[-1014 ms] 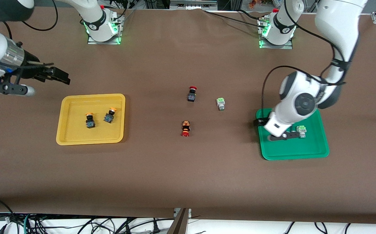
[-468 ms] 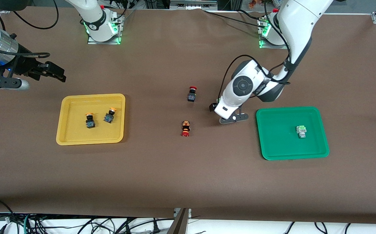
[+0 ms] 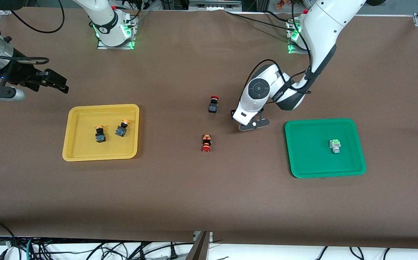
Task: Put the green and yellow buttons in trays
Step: 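Grasp the green button and carry it to the green tray with the left gripper, then release the green button in the green tray and lift the left gripper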
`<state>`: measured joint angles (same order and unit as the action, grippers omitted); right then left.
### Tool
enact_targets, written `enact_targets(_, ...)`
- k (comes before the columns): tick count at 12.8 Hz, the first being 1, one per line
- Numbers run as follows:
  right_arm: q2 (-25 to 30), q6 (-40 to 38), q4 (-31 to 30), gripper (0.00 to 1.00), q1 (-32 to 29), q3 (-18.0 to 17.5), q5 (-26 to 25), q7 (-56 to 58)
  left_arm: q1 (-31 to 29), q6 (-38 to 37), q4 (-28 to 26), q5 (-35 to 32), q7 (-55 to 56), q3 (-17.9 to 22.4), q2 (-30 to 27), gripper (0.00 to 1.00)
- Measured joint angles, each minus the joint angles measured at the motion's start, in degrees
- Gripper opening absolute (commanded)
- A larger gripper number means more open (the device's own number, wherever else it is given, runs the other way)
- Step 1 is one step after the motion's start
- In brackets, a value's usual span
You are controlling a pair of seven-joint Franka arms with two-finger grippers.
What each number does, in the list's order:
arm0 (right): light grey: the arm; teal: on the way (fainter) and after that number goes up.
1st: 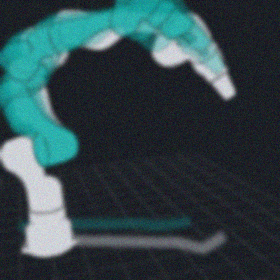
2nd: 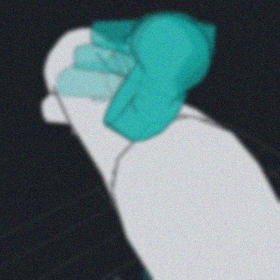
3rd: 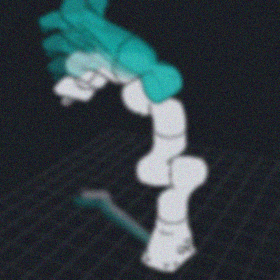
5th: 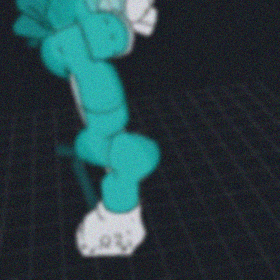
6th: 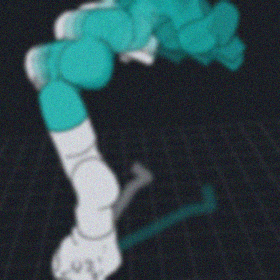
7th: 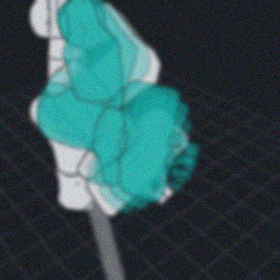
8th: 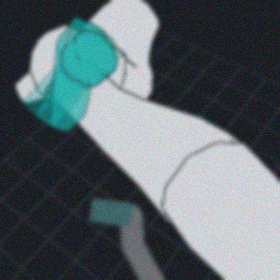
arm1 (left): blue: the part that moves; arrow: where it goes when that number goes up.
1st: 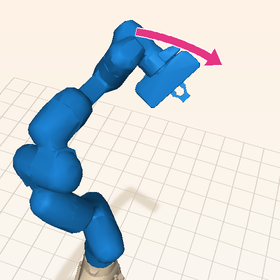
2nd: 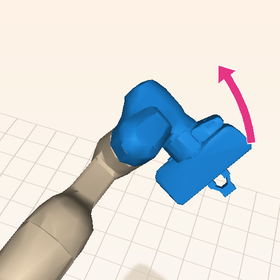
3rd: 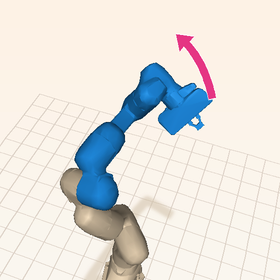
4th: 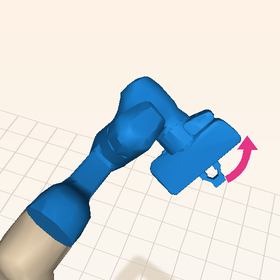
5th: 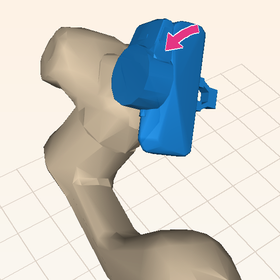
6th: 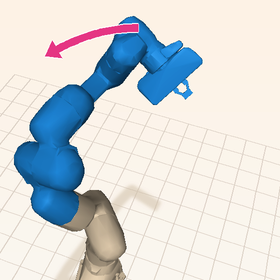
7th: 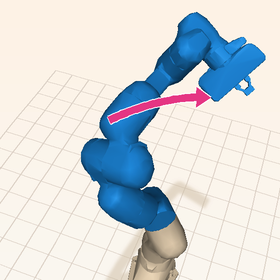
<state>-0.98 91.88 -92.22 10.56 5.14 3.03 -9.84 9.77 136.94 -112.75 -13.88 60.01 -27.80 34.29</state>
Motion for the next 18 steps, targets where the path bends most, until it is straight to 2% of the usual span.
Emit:
enact_targets(4,-0.4,0.1,0.7,1.00,-0.3,0.0,0.0,0.0,-0.6,-0.7,0.3,-0.3,0.7,-0.6,-0.1,0.00)
enact_targets(6,-0.8,0.7,0.8,1.00,-0.3,-0.4,0.0,0.0,-3.5,-7.3,3.3,-0.6,-7.0,-0.4,-0.7,0.00)
enact_targets(8,-1.1,1.6,0.8,1.00,-0.3,-0.7,0.0,0.0,-6.9,-16.3,8.7,-0.6,-18.1,1.2,-2.0,0.00)
enact_targets(11,-1.1,2.0,0.8,1.00,-0.4,-0.7,0.0,0.0,-8.2,-21.5,12.8,-0.5,-36.1,9.4,-3.2,0.00)
enact_targets(14,-1.1,2.7,0.8,1.00,-0.6,-0.7,0.0,0.0,-8.6,-17.3,12.2,0.6,-49.2,17.5,-2.6,0.00)
enact_targets(15,-1.1,2.9,0.8,1.00,-0.7,-0.7,0.0,0.1,-8.8,-14.5,11.4,0.7,-50.9,18.7,-1.9,0.13)
enact_targets(16,-1.1,3.0,0.8,1.00,-0.7,-0.7,0.0,0.5,-9.1,-11.7,10.3,1.1,-51.4,19.2,-1.2,0.83)
enact_targets(17,-1.1,3.0,0.8,1.00,-0.7,-0.7,0.0,1.2,-9.2,-9.8,9.5,2.2,-51.5,19.4,-0.5,1.00)
enact_targets(18,-1.1,3.1,0.8,1.00,-0.7,-0.6,0.0,2.0,-9.4,-9.2,9.3,3.9,-51.5,19.5,-0.1,1.00)
